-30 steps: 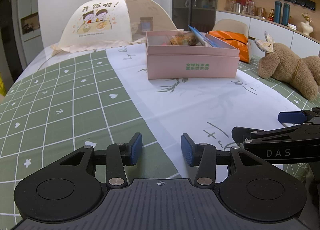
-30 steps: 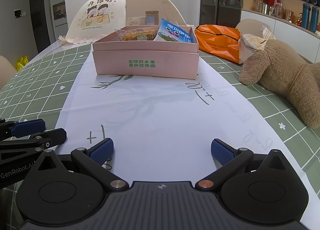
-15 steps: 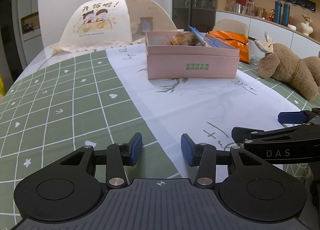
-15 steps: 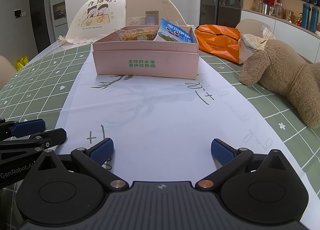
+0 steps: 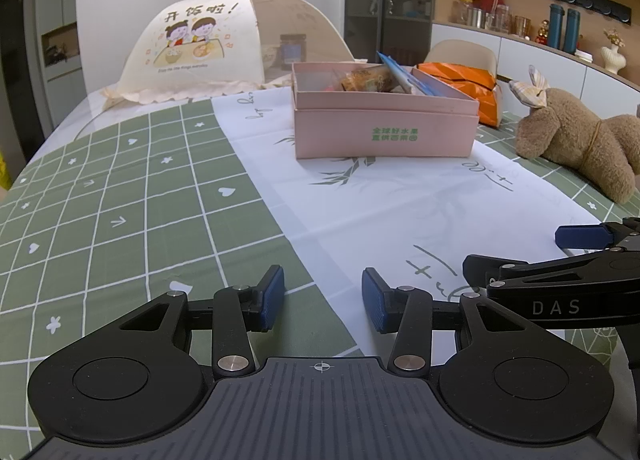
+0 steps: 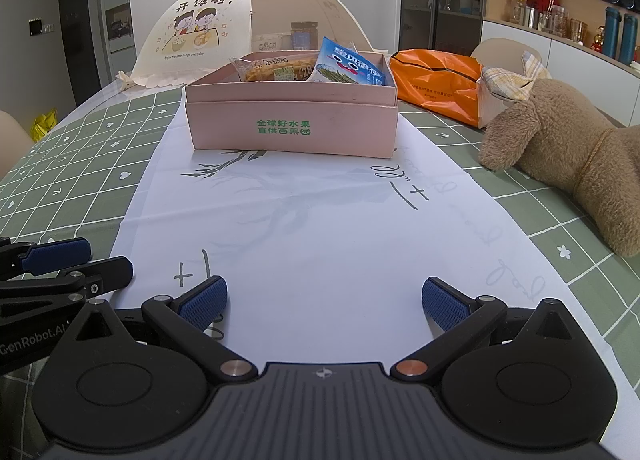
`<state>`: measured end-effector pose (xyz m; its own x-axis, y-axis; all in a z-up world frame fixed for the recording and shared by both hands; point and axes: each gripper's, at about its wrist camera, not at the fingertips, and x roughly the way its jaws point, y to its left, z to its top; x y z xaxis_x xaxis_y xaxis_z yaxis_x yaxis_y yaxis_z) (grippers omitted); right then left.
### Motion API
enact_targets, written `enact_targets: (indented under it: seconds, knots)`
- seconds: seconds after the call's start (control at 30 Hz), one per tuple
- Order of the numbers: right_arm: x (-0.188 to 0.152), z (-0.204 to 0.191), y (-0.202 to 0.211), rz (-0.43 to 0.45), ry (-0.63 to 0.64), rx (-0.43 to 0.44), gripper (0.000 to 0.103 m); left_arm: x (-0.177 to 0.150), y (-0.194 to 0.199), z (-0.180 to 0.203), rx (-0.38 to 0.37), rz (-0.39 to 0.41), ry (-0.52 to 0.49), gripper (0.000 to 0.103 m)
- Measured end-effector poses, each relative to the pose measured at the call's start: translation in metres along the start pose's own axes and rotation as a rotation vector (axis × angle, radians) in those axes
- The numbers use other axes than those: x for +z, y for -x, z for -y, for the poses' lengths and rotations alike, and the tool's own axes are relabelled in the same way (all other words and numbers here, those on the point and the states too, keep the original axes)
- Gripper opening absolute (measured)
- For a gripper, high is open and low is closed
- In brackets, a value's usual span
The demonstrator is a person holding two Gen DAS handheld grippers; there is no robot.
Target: Organize snacks
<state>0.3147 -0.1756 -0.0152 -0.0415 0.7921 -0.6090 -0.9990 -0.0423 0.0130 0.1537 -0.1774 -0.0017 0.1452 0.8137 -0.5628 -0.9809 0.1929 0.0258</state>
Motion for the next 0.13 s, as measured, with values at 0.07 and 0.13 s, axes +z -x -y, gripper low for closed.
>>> enact_targets:
  seconds: [0.07, 0.13]
  knots:
    - [-0.0001, 0.0001, 0.0001, 0.000, 0.000, 0.000, 0.103, -0.0001, 0.0001, 0.0001, -0.001, 0.000, 0.001, 0.048]
    - [0.0000, 0.0001, 0.0001, 0.000, 0.000, 0.000, 0.103, 0.0002, 0.0000, 0.0001, -0.002, 0.000, 0.001, 0.048]
